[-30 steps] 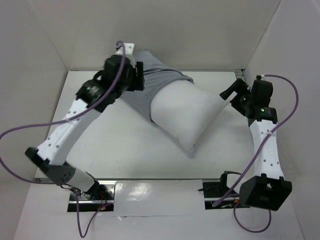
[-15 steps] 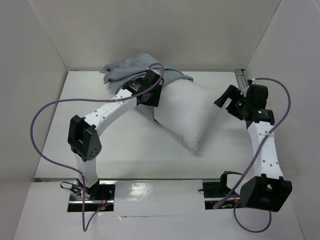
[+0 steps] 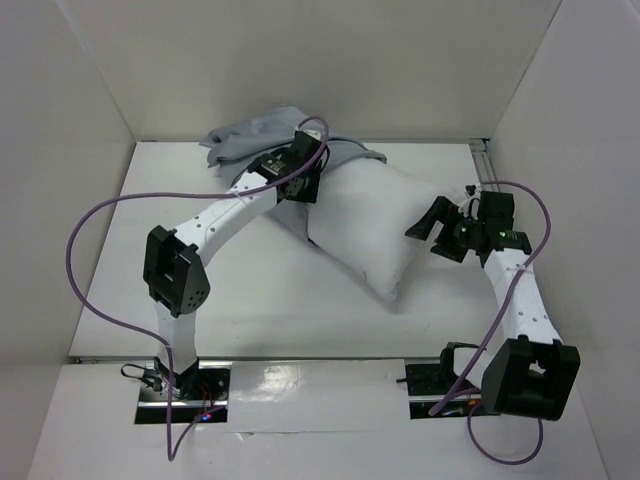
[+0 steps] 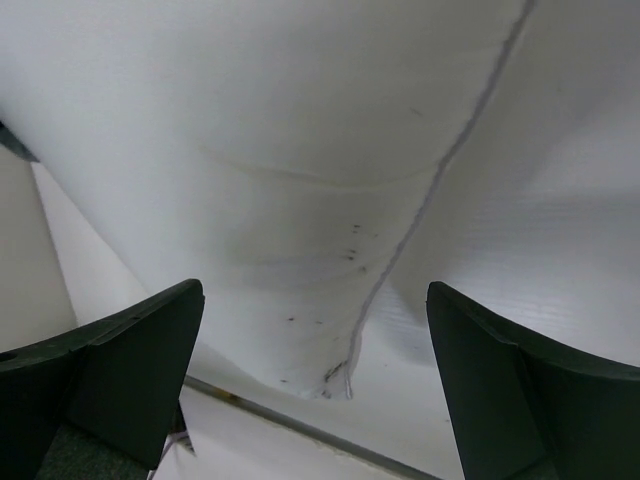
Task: Put the pillow into the pillowcase
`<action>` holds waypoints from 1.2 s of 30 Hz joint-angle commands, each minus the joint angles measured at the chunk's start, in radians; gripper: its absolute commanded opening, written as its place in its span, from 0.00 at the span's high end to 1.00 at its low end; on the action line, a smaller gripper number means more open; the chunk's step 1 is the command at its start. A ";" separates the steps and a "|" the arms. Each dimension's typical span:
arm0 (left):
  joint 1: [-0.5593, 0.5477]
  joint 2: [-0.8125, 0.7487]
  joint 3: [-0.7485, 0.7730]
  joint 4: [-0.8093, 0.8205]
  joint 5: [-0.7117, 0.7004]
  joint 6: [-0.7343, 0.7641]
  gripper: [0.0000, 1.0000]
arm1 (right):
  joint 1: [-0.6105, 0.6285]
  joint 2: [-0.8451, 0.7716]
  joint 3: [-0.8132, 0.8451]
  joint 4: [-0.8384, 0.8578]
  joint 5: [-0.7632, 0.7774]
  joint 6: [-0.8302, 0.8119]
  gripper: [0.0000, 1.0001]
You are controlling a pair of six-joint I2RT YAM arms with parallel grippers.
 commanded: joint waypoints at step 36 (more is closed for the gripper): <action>-0.084 -0.092 0.225 0.052 0.842 -0.050 0.68 | 0.571 0.083 -0.179 0.628 0.284 0.398 0.77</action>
